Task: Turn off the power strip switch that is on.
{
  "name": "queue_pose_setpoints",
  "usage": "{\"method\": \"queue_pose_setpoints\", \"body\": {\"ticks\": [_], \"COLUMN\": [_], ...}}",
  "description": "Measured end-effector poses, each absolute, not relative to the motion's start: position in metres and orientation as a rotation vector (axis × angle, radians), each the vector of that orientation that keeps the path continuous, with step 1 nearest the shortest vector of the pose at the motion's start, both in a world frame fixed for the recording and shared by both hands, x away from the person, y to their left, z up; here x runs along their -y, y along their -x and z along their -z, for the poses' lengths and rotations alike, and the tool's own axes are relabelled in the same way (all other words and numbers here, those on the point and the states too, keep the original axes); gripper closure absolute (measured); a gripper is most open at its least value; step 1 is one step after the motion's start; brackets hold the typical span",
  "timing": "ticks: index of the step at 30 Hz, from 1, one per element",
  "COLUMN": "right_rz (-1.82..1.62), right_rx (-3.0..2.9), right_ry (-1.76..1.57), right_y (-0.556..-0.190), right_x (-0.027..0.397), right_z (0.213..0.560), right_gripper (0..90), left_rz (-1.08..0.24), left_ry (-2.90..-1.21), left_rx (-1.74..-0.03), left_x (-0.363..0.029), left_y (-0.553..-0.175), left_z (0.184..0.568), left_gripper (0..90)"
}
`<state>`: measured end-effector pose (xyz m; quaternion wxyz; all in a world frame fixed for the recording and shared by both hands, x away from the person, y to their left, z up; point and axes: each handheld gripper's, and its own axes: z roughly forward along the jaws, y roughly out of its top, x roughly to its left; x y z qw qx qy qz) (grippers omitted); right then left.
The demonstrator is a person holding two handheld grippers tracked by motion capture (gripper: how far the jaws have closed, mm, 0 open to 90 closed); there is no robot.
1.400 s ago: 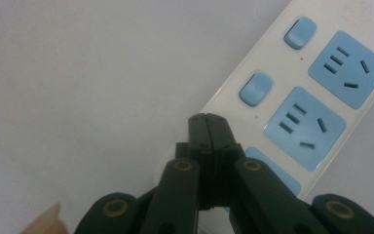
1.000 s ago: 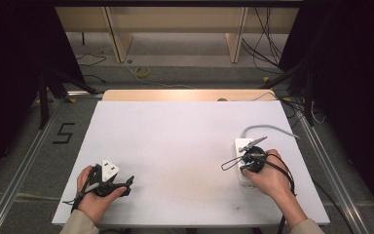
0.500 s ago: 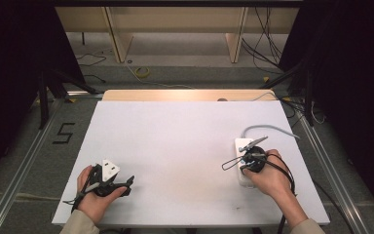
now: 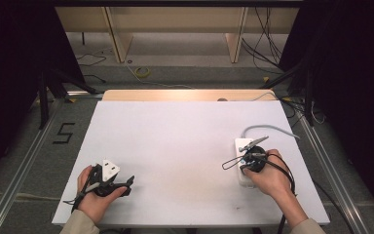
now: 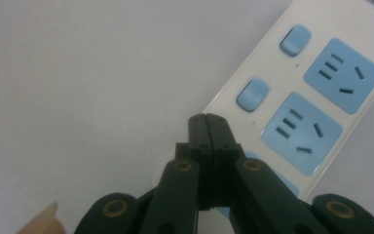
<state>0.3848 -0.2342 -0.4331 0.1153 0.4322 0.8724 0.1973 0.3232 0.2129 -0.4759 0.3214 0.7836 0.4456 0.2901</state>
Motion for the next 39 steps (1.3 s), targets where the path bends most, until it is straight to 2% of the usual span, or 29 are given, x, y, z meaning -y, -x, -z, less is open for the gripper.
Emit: {"method": "queue_pose_setpoints", "body": {"ticks": [39], "right_rz": [-0.68], "right_rx": [-2.493], "right_ry": [-1.254], "right_y": [-0.377], "right_x": [0.257], "right_z": [0.428], "right_gripper": [88.1], "left_rz": [-0.764], "left_ry": [-2.053], "left_rx": [-1.177], "left_x": [-0.214], "left_y": [-0.323], "left_z": [0.476], "left_gripper": [14.5]}}
